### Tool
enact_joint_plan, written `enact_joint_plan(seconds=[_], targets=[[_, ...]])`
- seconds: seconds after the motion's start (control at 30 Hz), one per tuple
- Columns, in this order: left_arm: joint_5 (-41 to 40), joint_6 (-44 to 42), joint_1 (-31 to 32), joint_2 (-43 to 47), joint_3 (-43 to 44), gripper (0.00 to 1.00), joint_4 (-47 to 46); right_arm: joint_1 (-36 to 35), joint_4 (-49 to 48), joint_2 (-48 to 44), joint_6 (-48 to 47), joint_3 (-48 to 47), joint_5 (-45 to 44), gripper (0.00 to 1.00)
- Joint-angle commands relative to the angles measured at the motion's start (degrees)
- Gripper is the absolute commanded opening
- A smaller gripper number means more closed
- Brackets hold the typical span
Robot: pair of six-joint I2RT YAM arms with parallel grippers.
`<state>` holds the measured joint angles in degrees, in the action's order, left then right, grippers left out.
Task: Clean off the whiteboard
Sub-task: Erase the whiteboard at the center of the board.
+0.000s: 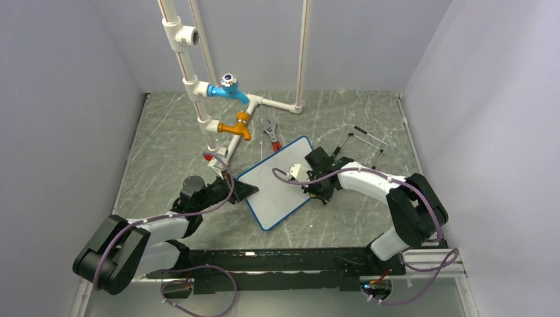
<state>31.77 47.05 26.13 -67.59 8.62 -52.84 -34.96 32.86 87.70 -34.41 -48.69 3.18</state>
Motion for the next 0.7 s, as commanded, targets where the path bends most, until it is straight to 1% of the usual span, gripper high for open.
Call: enact_joint_plan(seconds=[0.0,0.1,0.2,0.37,0.43,0.5,0.67], targets=[[5.8,-0.2,0.5,0.8,1.9,0.0,-4.8,-1.2,0.1,1.6,0.1,-1.5,5.9,0.0],[5.9,0.0,0.4,0.8,1.8,0.0,-5.1,2.7,-2.4,1.8,3.4,-2.0,1.5,0.0],[5.9,-0.2,0.3,1.4,1.6,0.0,-4.7,6.4,-4.1,1.3,4.6,-1.6,-2.7,0.0],[5.8,-1.0,0.1,3.1,1.7,0.0,-2.7,8.3,-3.0,3.4,4.3,-2.1,-5.4,0.0],[5.9,-1.1,0.1,3.6,1.7,0.0,-2.2,8.1,-1.6,4.5,3.6,-2.4,-3.8,0.0],[5.7,-1.3,0.0,4.1,1.6,0.0,-1.9,7.1,0.0,5.0,2.6,-2.6,-0.2,0.0],[6.0,-0.5,0.0,3.3,1.4,0.0,-3.6,-0.3,2.4,5.8,0.4,-2.8,5.8,0.0]])
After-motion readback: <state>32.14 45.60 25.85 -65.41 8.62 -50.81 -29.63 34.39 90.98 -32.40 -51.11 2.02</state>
